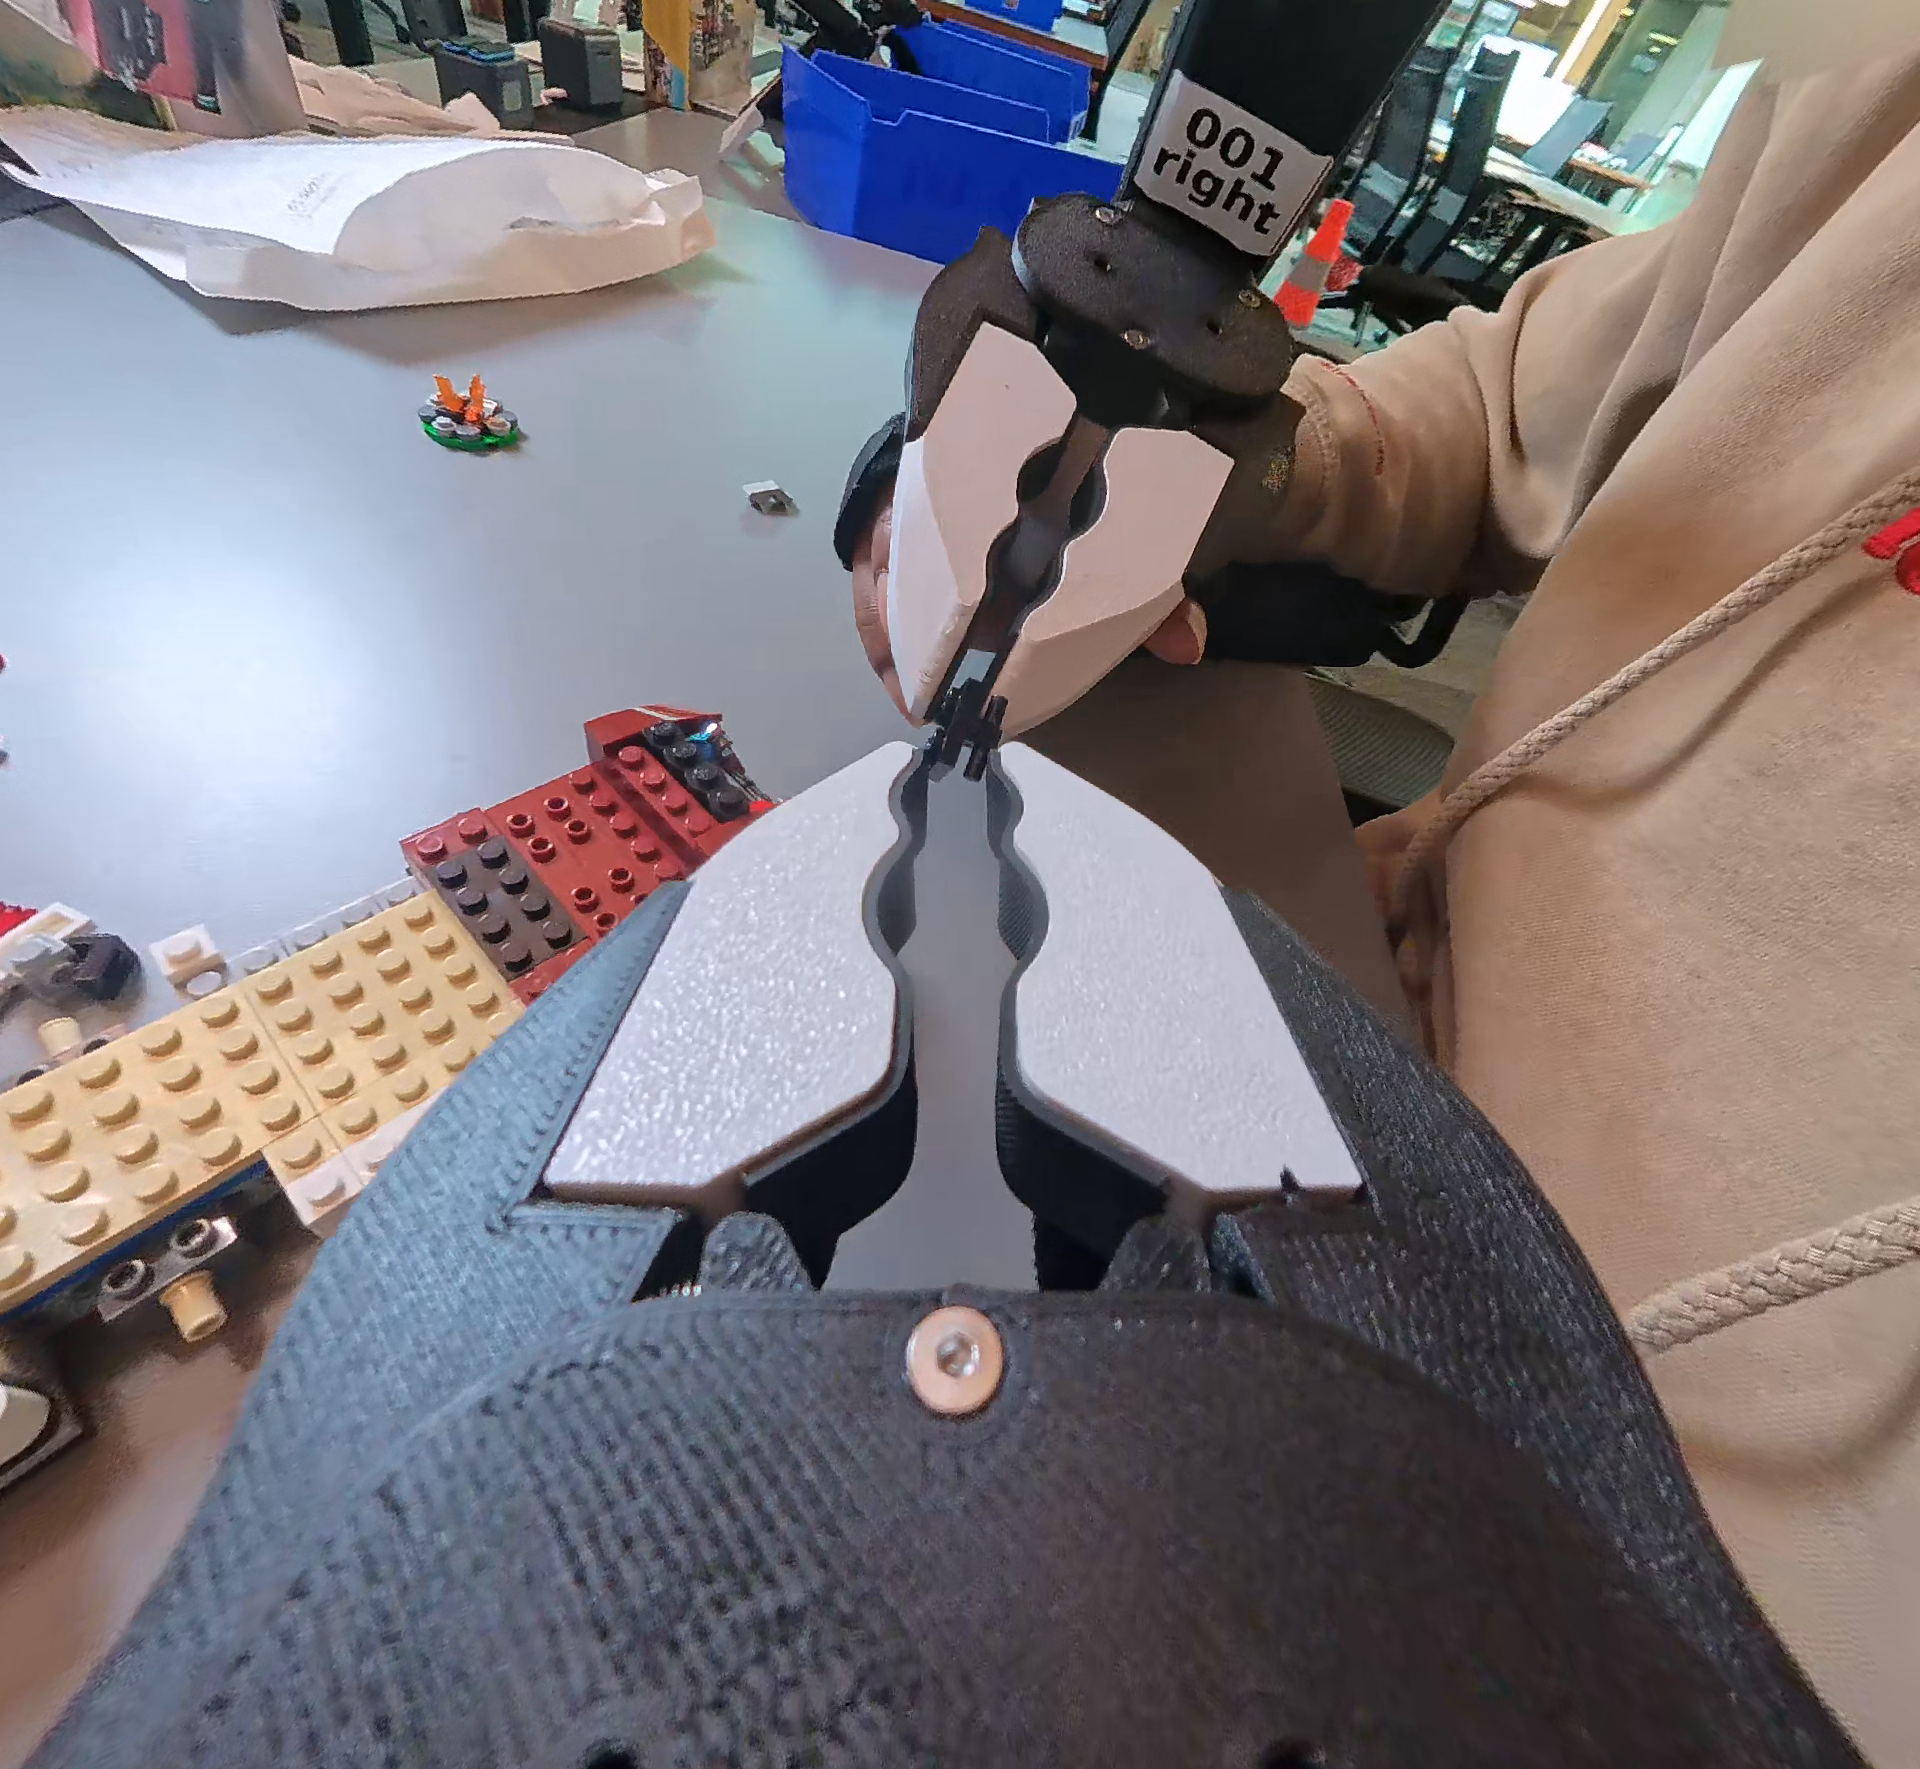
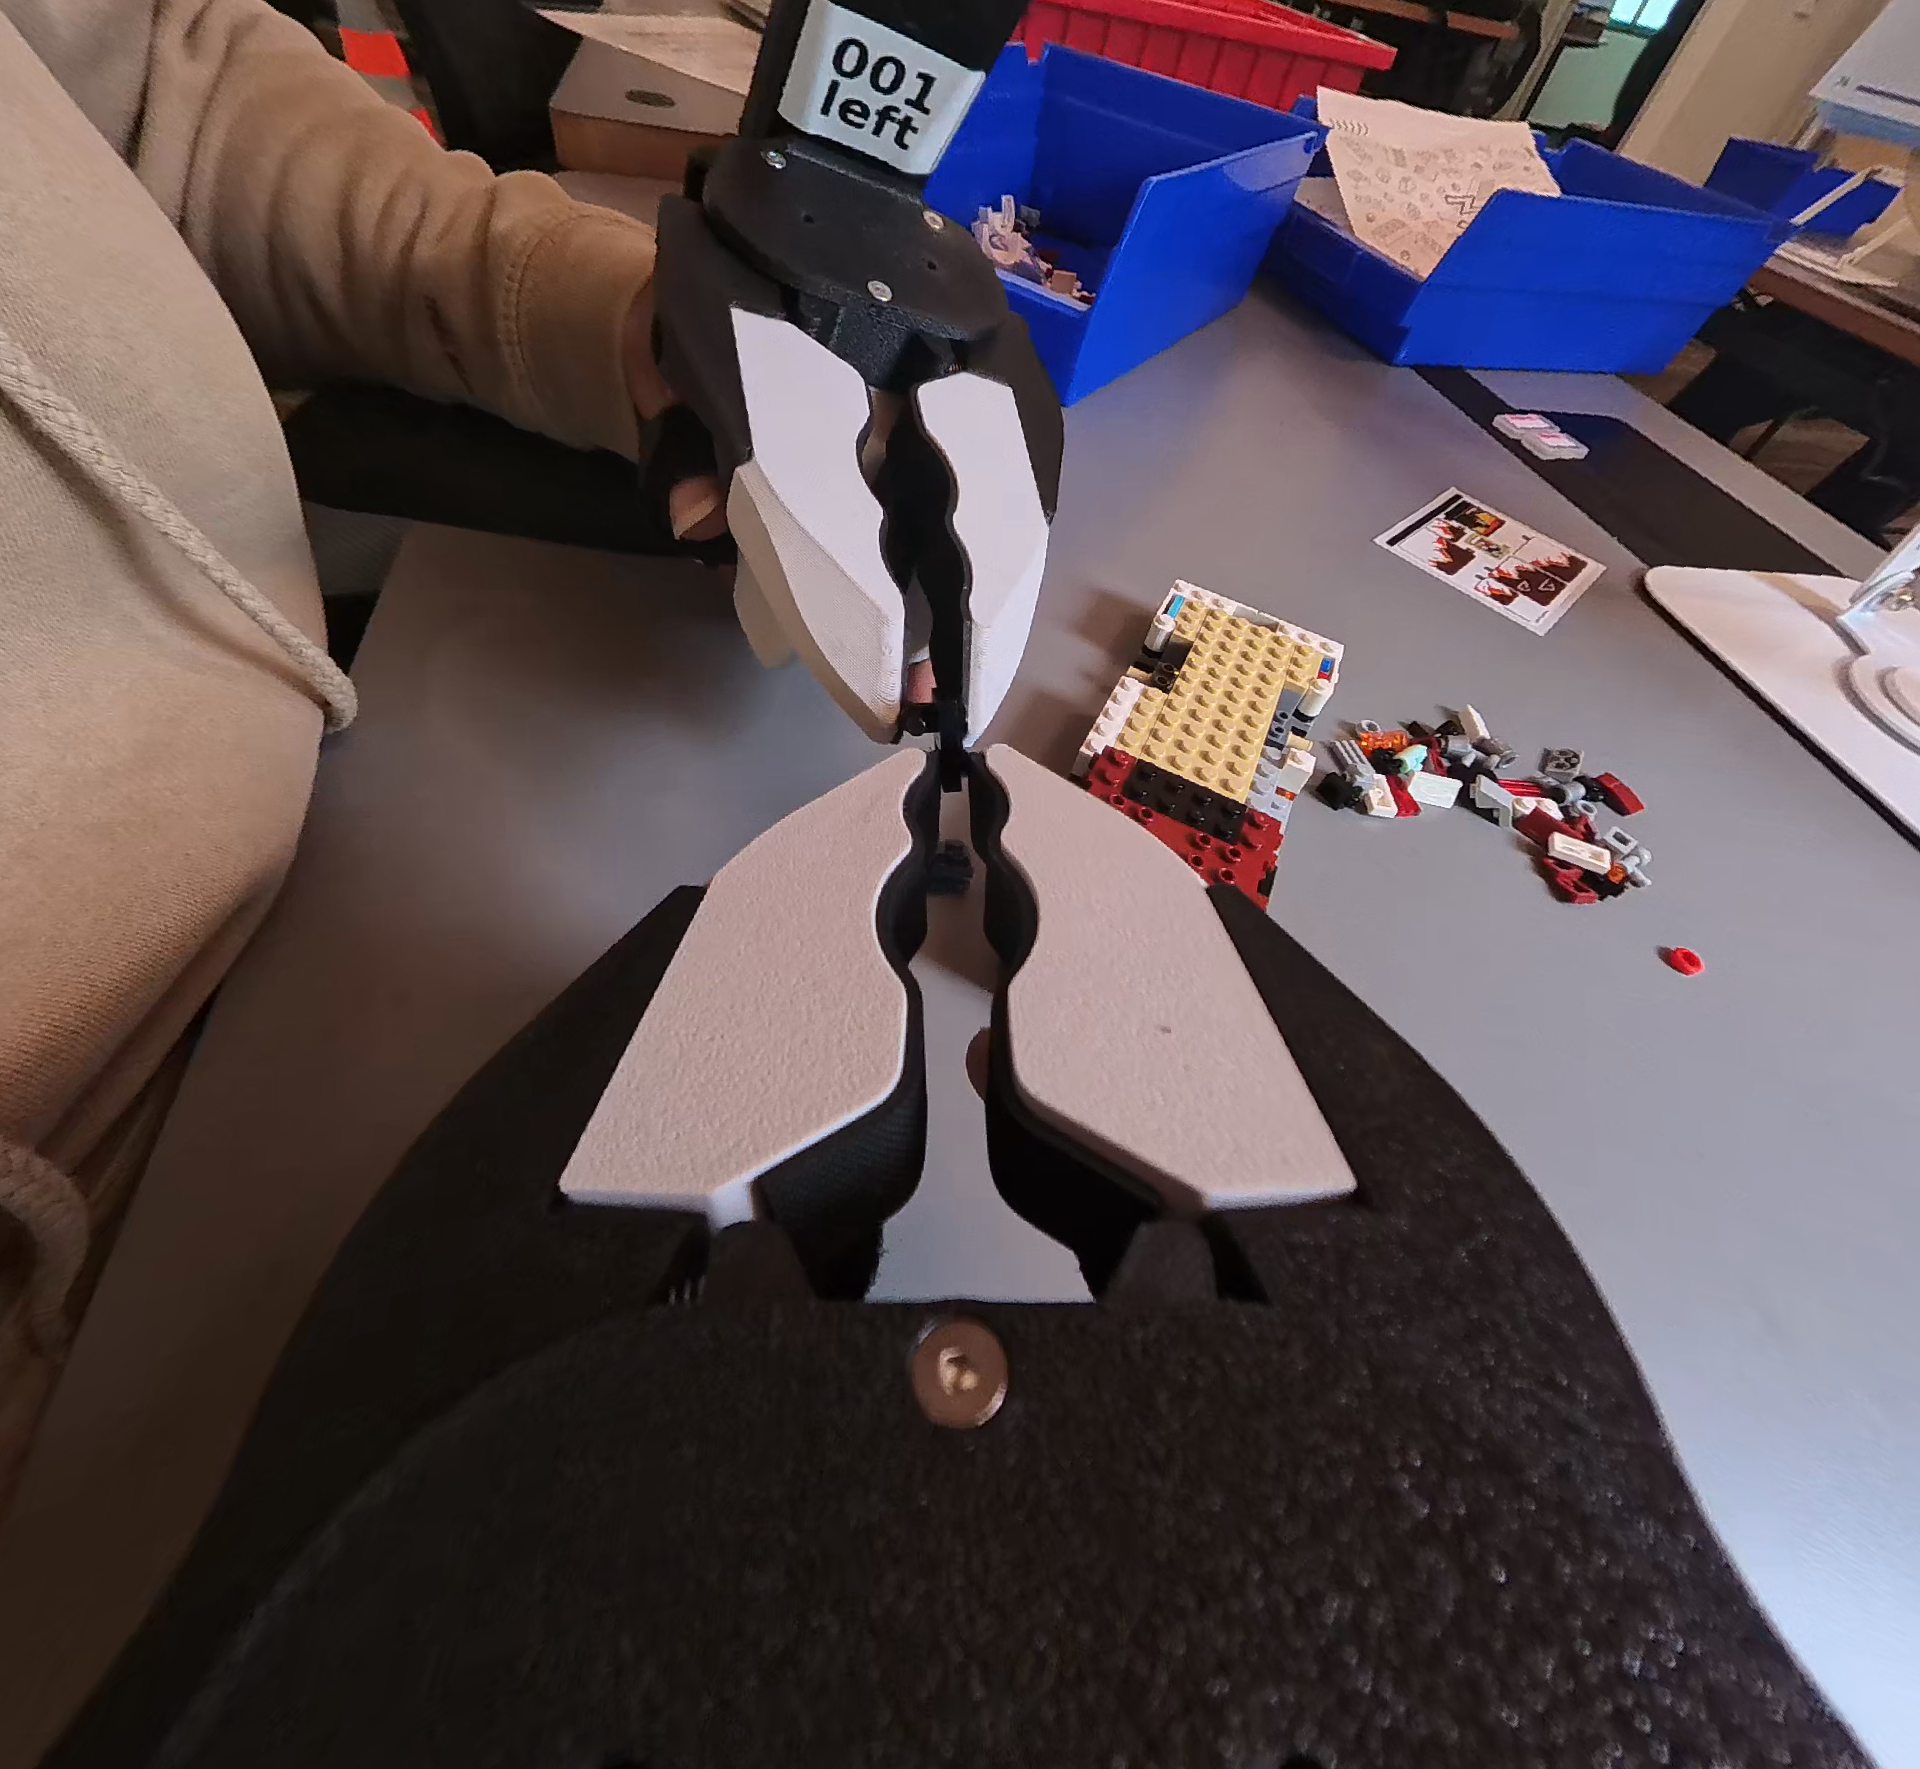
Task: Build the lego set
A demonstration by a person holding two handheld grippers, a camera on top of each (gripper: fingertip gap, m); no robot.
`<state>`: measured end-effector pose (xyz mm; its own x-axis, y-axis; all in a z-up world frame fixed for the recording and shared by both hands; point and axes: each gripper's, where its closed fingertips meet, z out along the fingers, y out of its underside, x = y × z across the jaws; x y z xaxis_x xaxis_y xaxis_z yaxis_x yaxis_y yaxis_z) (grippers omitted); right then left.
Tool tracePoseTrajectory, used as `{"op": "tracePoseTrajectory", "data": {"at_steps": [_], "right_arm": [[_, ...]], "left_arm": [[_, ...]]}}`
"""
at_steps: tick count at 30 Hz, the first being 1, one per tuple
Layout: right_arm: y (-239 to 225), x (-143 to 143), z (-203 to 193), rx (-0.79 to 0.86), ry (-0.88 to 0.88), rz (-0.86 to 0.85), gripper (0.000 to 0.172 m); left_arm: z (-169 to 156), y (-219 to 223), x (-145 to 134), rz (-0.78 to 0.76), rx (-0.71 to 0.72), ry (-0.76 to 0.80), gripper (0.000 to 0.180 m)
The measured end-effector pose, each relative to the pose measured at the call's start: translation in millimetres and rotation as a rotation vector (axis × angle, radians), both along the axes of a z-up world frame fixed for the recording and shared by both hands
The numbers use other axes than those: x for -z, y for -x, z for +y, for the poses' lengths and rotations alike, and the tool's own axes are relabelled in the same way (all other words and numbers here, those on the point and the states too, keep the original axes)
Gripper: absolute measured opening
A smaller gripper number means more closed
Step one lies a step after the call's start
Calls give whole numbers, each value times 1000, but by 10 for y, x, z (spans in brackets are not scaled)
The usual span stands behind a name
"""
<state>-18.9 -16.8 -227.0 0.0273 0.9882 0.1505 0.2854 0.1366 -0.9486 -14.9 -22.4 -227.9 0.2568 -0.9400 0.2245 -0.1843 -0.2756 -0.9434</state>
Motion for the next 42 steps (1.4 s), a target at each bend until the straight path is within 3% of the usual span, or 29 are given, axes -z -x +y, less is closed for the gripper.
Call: {"op": "tracePoseTrajectory", "data": {"at_steps": [12, 17, 24, 42], "right_arm": [[-3, 57, 28, 11, 8, -21, 6], [1, 44, -22, -18, 15, -13, 15], [2, 62, -64, -39, 7, -23, 9], [-12, -196, -134, -89, 55, 138, 9]], "left_arm": [[34, 20, 57, 48, -23, -37, 10], [34, 31, 92, 71, -23, -38, 11], [-10, 18, 123, 108, -4, -73, 10], [-103, -16, -75, -86, 71, 79, 20]]}}
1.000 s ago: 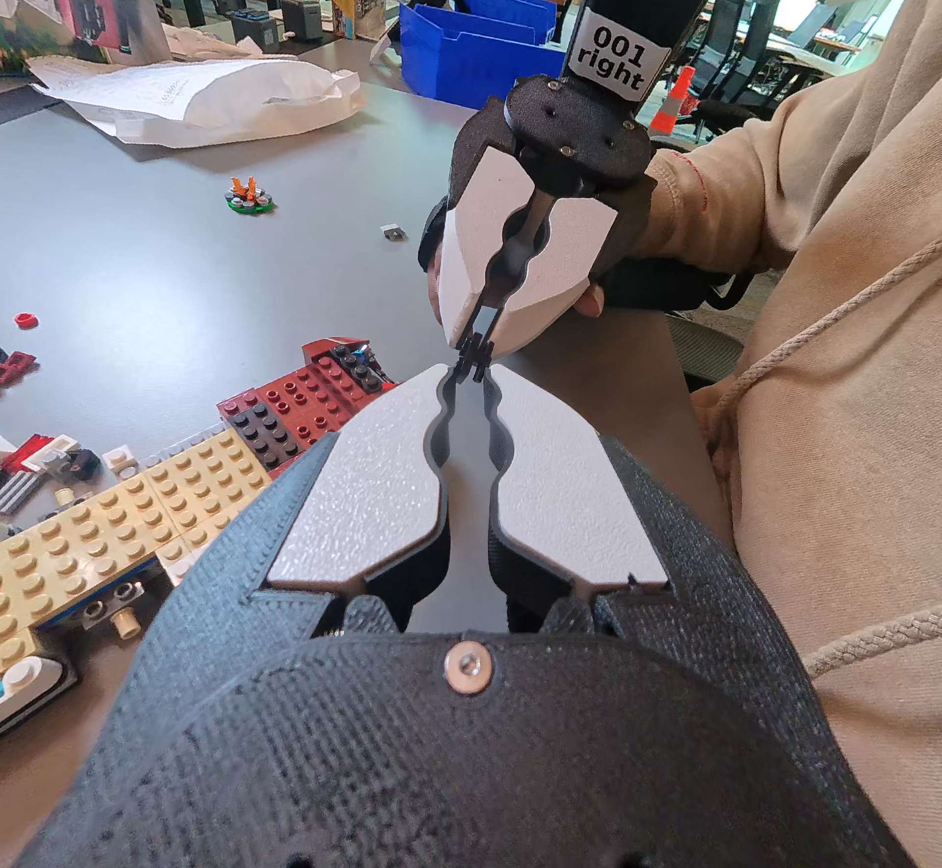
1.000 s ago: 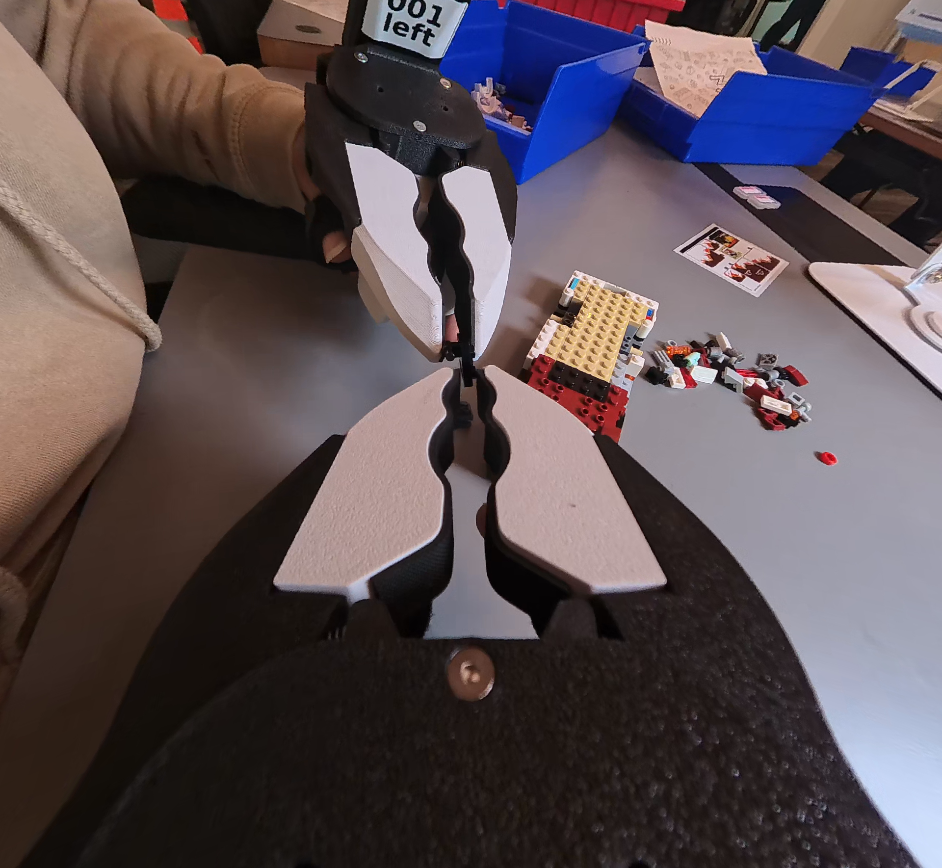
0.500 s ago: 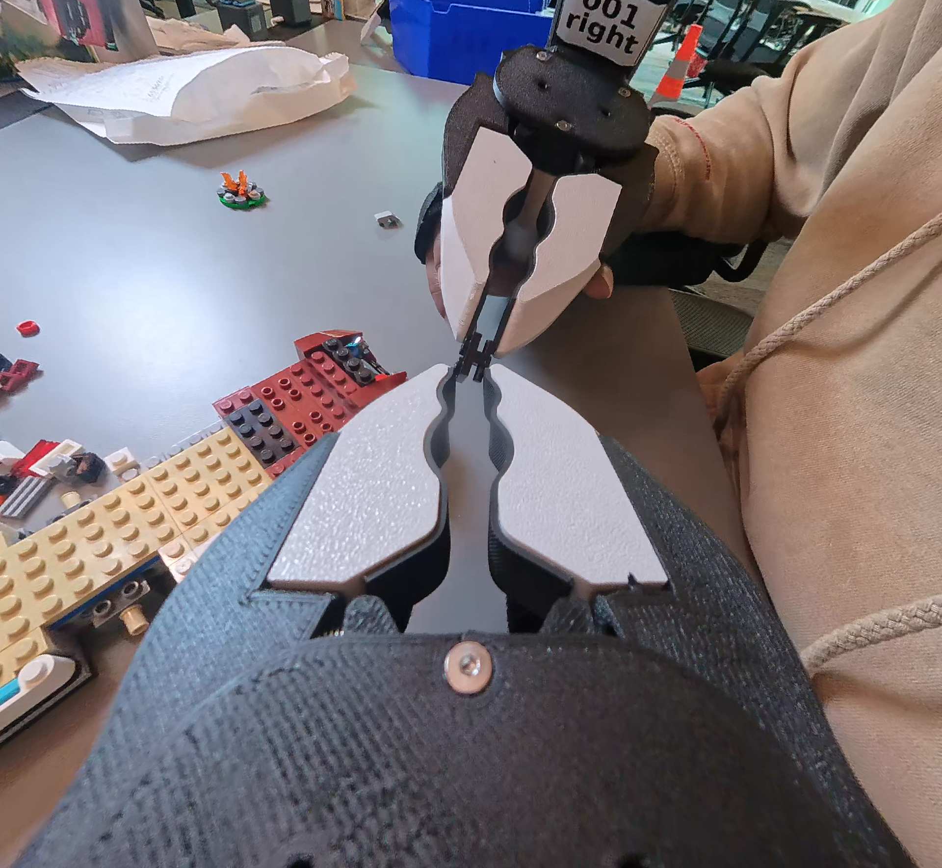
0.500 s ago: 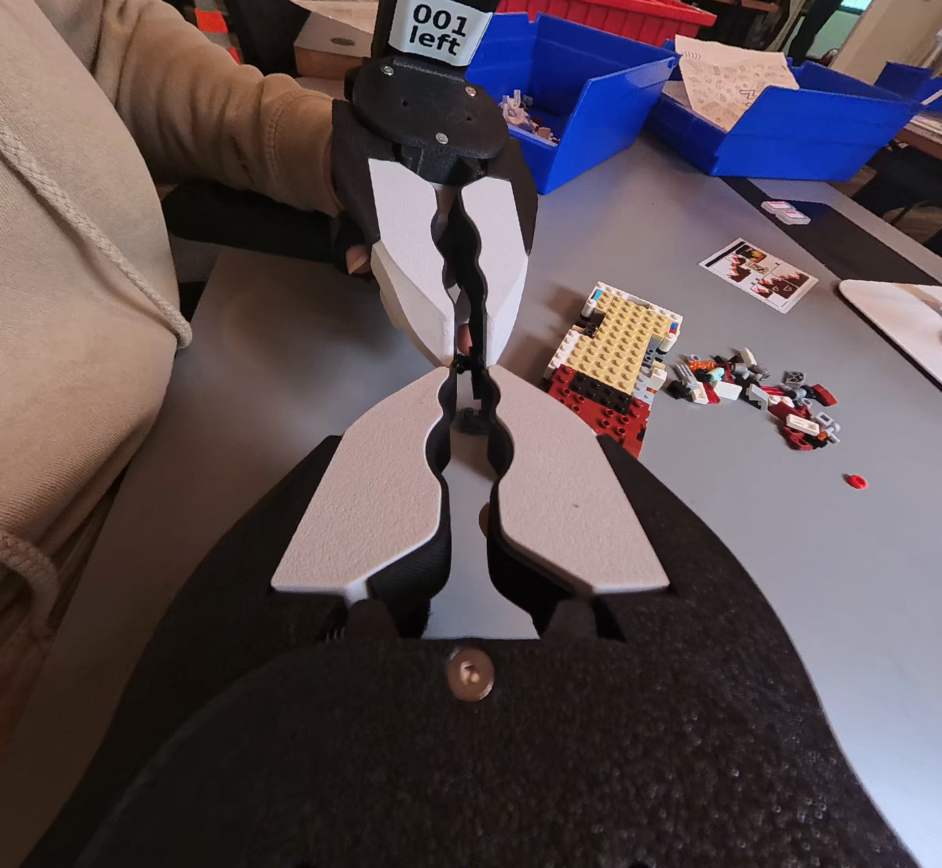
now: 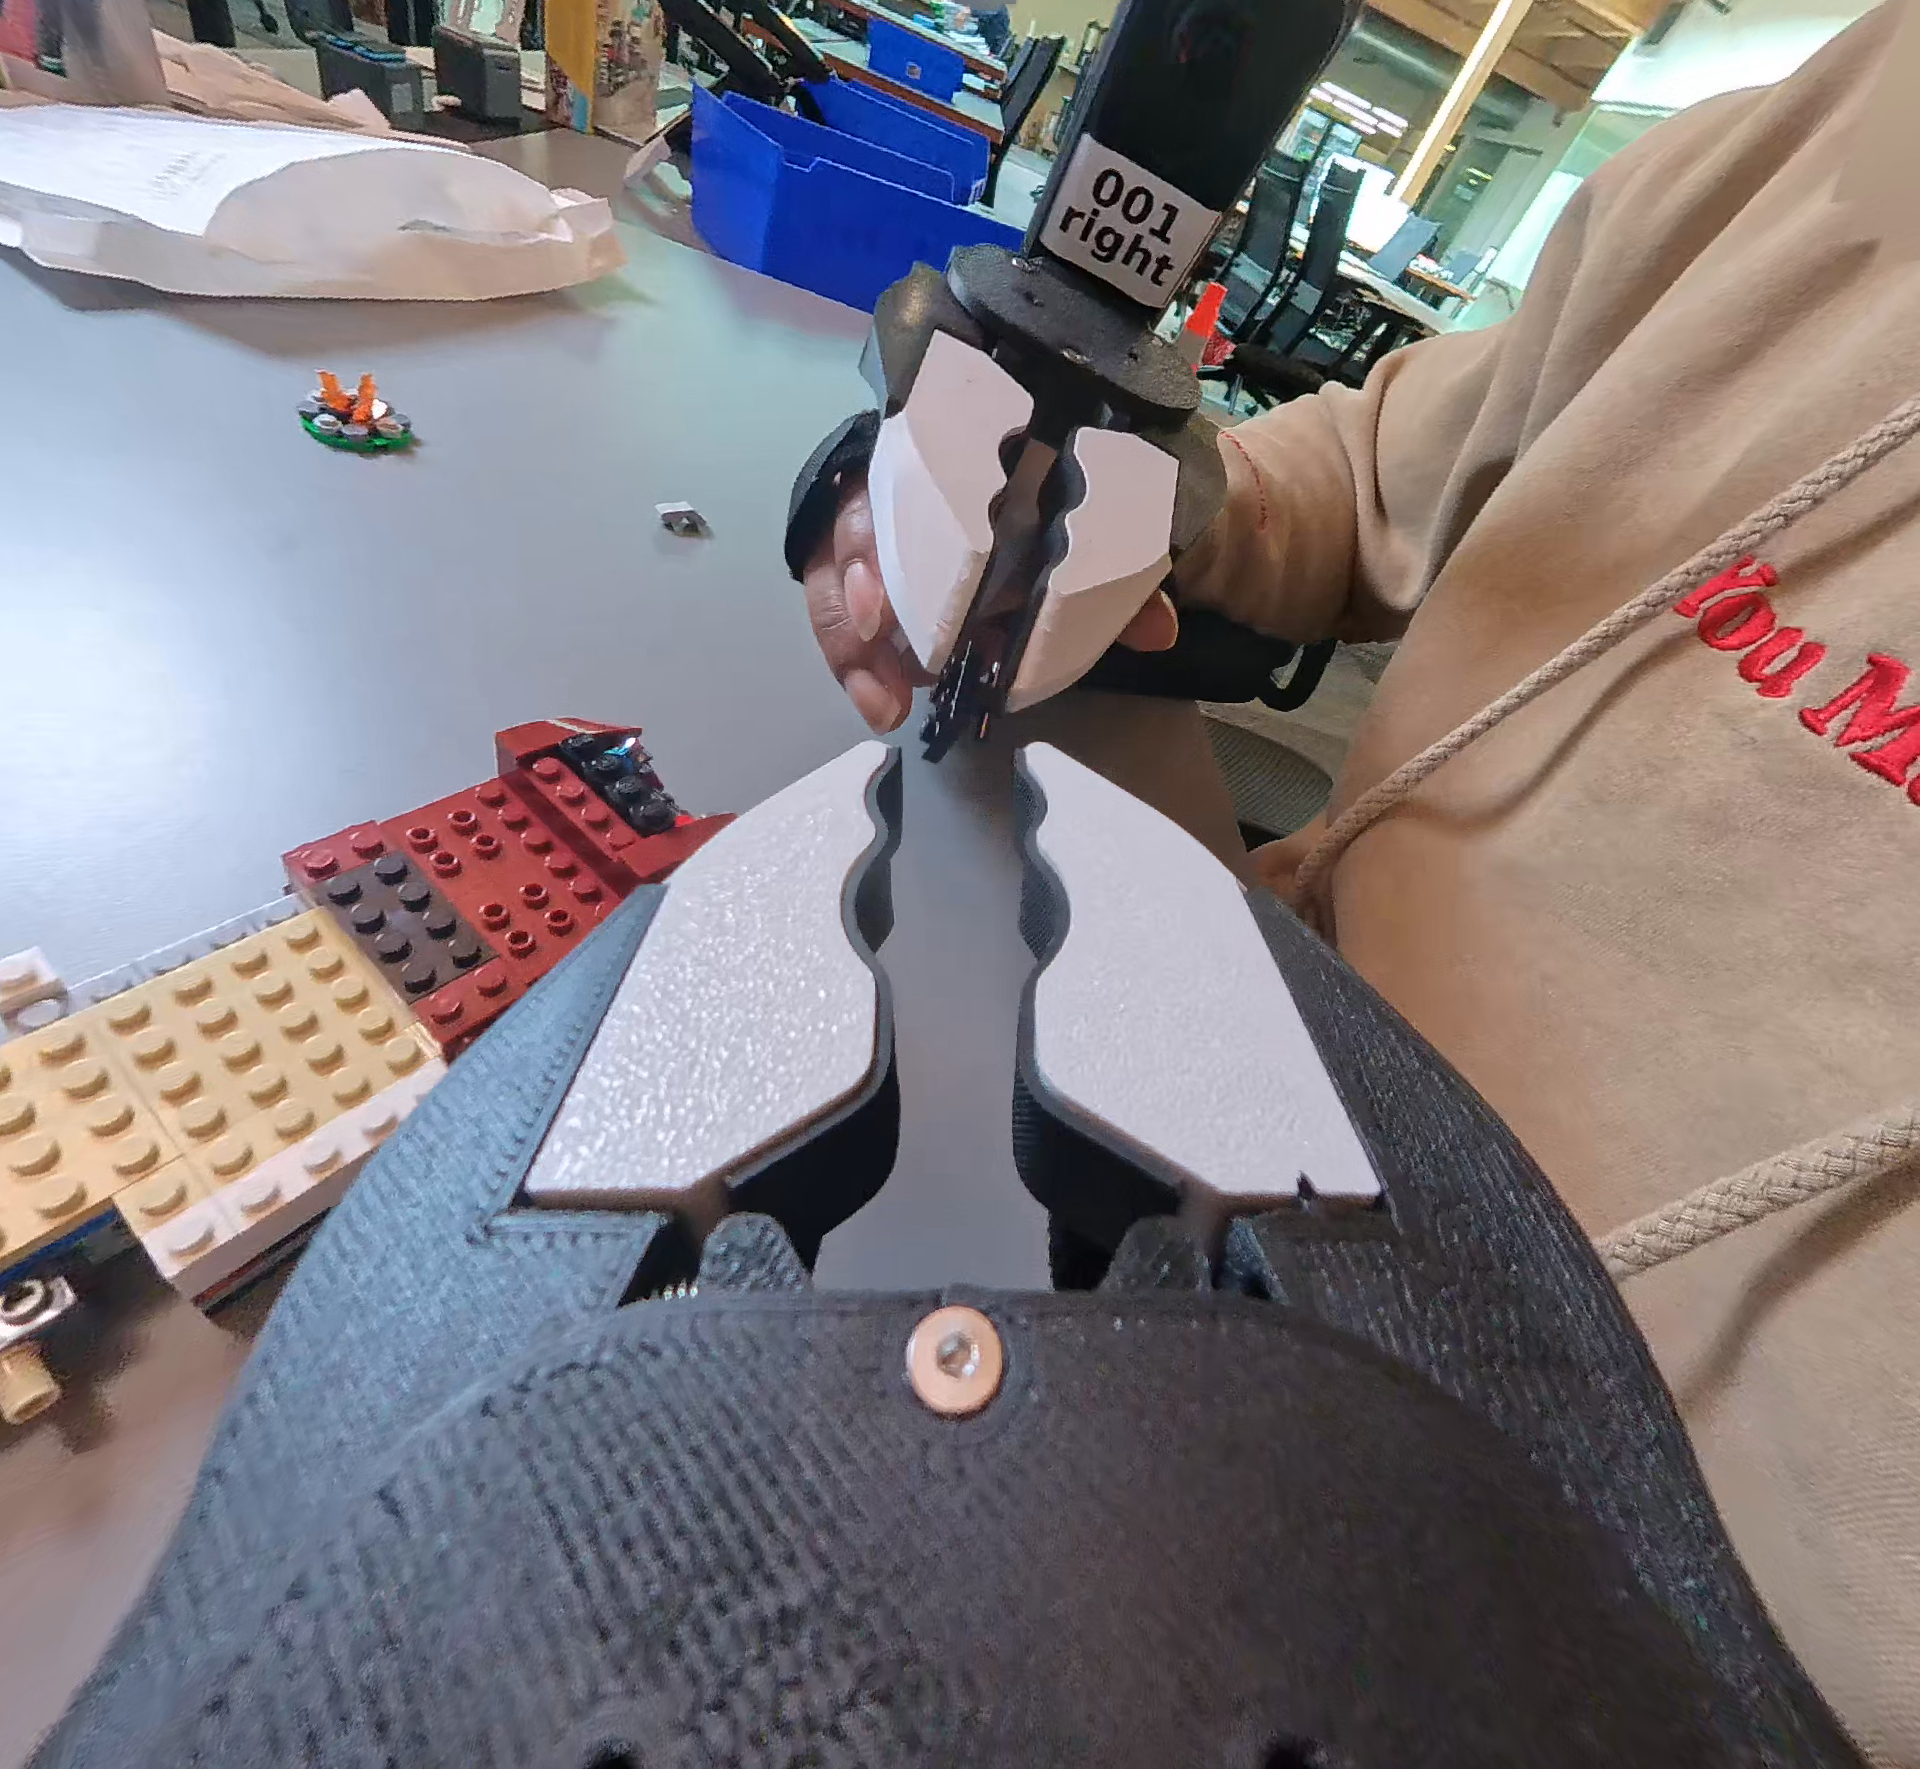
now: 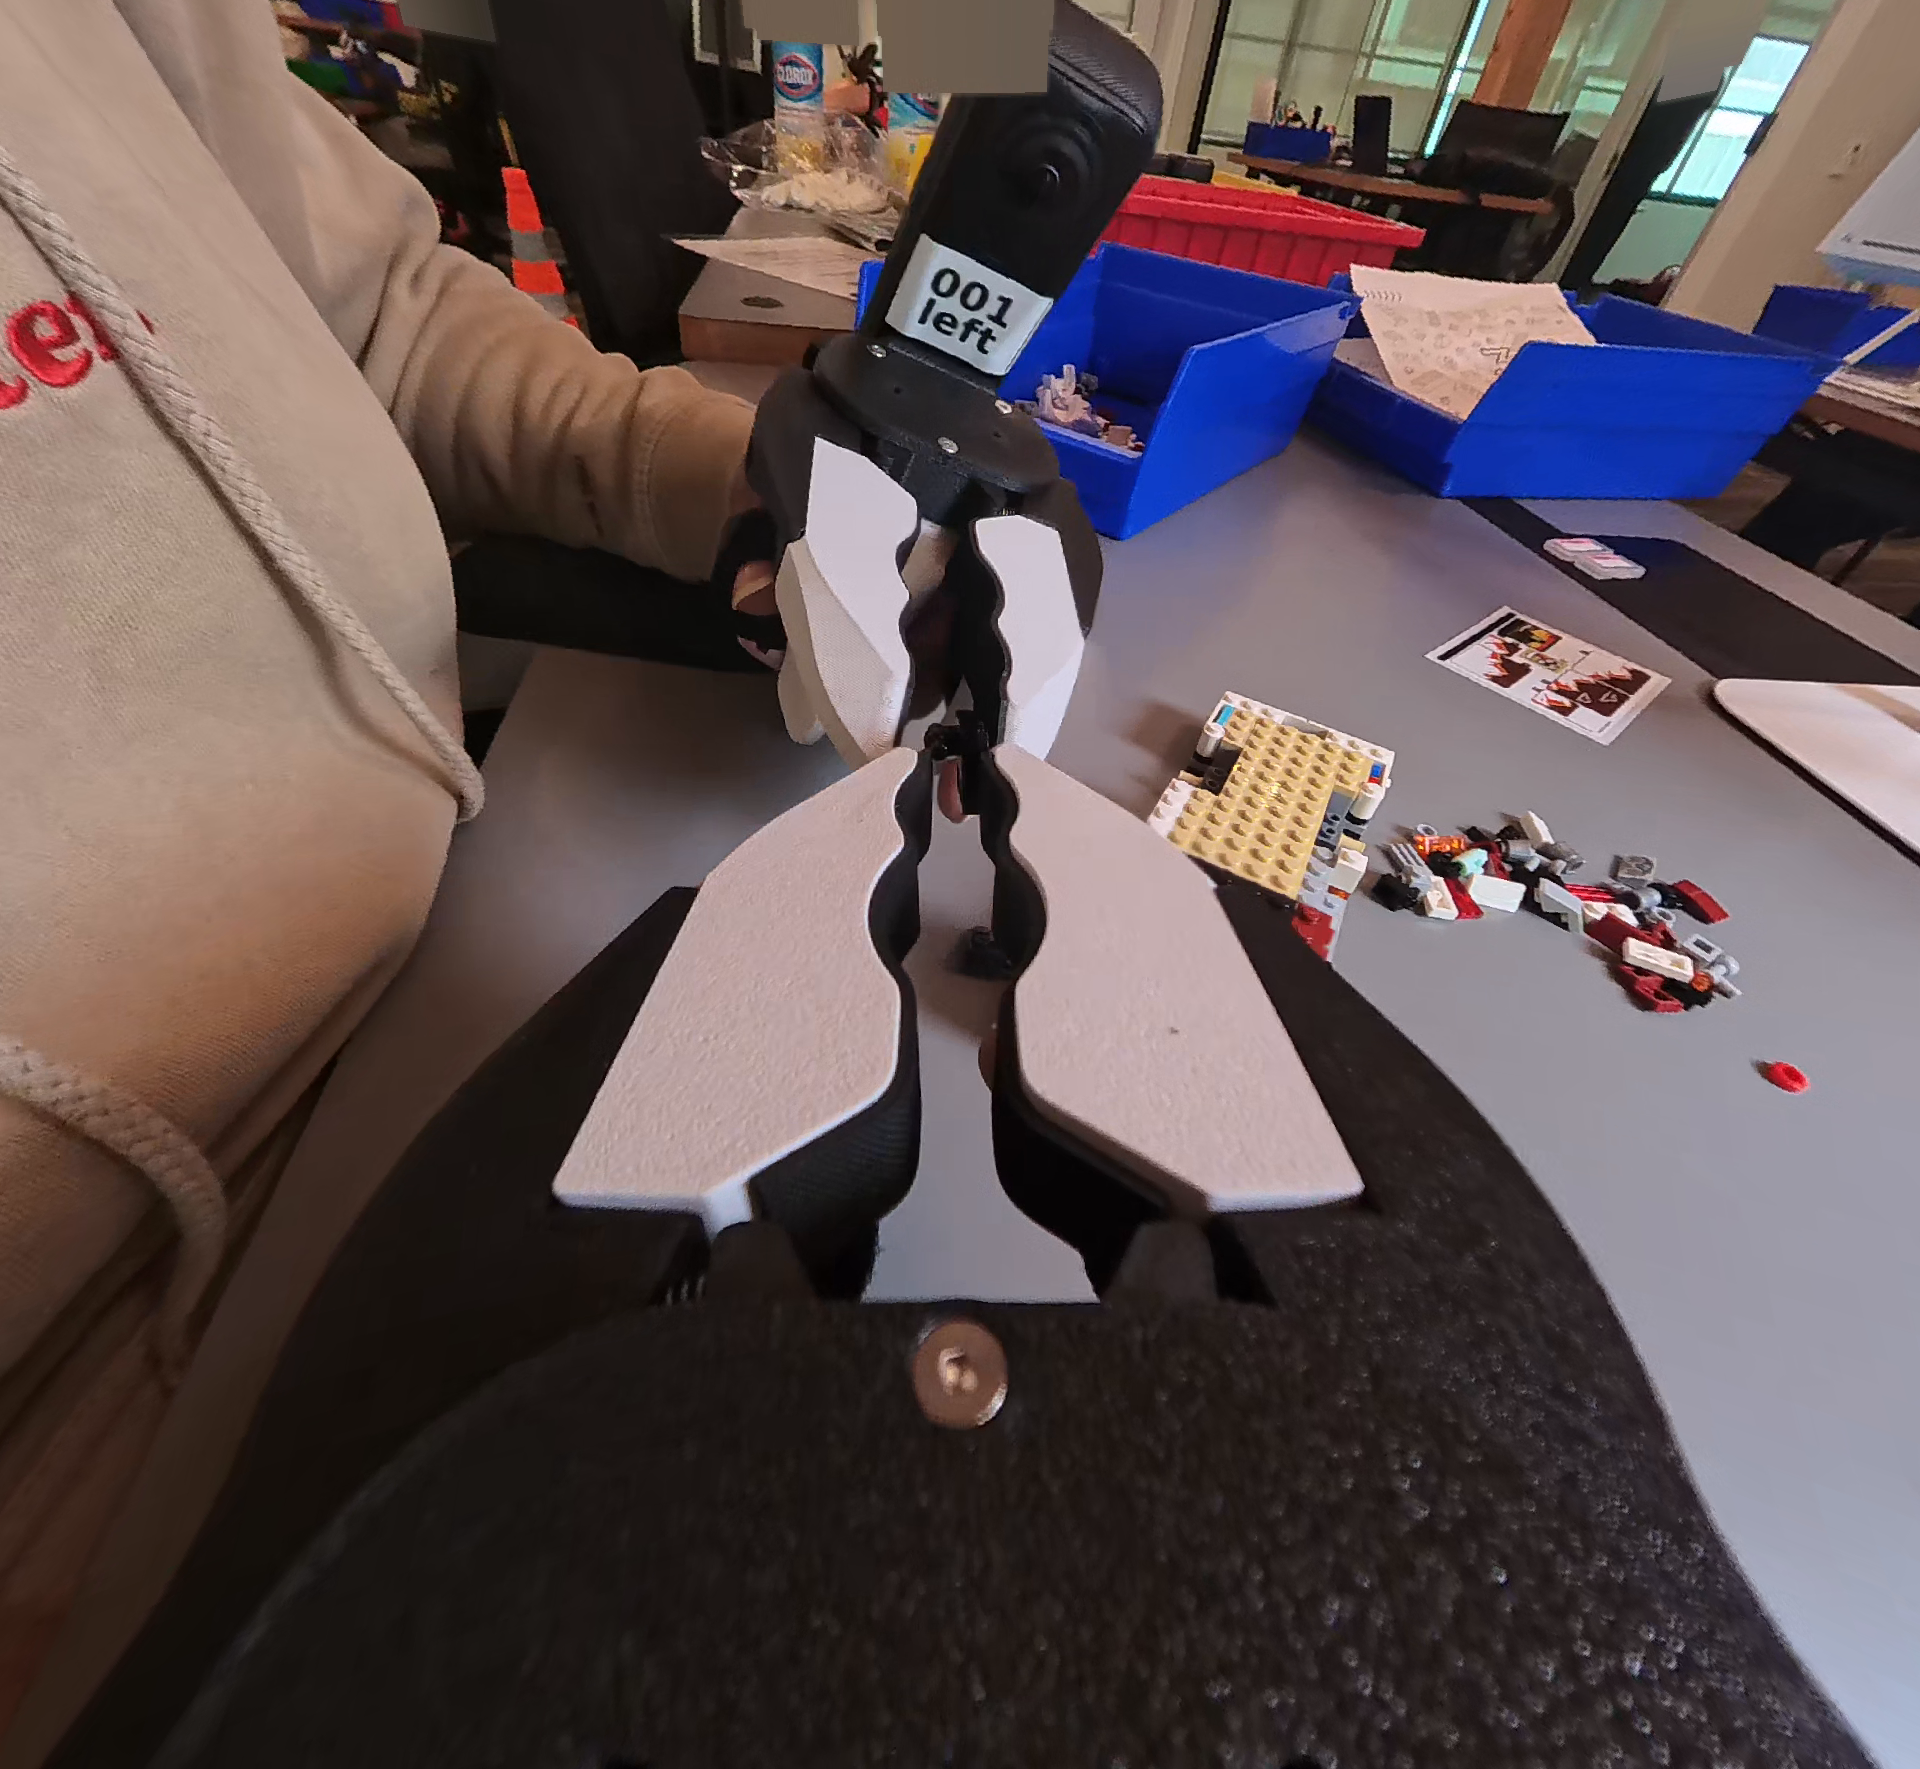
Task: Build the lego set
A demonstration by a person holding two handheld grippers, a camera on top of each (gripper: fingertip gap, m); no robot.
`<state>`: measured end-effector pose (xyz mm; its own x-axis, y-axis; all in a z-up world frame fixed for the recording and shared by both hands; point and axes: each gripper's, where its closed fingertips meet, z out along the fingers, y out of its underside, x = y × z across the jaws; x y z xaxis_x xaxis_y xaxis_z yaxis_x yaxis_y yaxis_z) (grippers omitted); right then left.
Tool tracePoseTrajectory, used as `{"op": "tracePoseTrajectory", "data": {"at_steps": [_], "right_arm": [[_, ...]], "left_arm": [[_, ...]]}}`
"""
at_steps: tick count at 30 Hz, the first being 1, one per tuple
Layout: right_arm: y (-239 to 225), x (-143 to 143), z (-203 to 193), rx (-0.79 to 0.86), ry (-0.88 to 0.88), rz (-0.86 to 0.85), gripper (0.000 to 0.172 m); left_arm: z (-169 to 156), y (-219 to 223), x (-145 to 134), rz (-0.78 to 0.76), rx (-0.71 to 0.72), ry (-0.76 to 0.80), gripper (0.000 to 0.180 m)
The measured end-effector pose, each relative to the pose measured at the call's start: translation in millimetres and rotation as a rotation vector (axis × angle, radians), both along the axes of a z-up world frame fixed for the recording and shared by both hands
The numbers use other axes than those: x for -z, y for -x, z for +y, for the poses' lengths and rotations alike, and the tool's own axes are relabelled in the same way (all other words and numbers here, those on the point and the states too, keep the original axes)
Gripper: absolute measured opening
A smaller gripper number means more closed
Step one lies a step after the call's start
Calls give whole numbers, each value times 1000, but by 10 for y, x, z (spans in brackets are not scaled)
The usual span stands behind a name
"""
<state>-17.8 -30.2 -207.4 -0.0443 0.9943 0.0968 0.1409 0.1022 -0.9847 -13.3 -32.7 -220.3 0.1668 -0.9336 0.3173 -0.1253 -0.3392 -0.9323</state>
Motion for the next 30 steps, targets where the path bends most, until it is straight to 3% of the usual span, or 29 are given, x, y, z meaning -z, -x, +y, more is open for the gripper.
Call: {"op": "tracePoseTrajectory", "data": {"at_steps": [16, 23, 30], "right_arm": [[12, 120, 45, 18, 0, -65, 2], [21, 179, 78, 35, -1, -96, 4], [30, 193, 152, 72, 25, -111, 22]], "left_arm": [[137, 65, 26, 128, -130, -237, 5], [144, 65, 75, 158, -129, -243, 5], [257, 125, 167, 293, -199, -417, 5]]}}
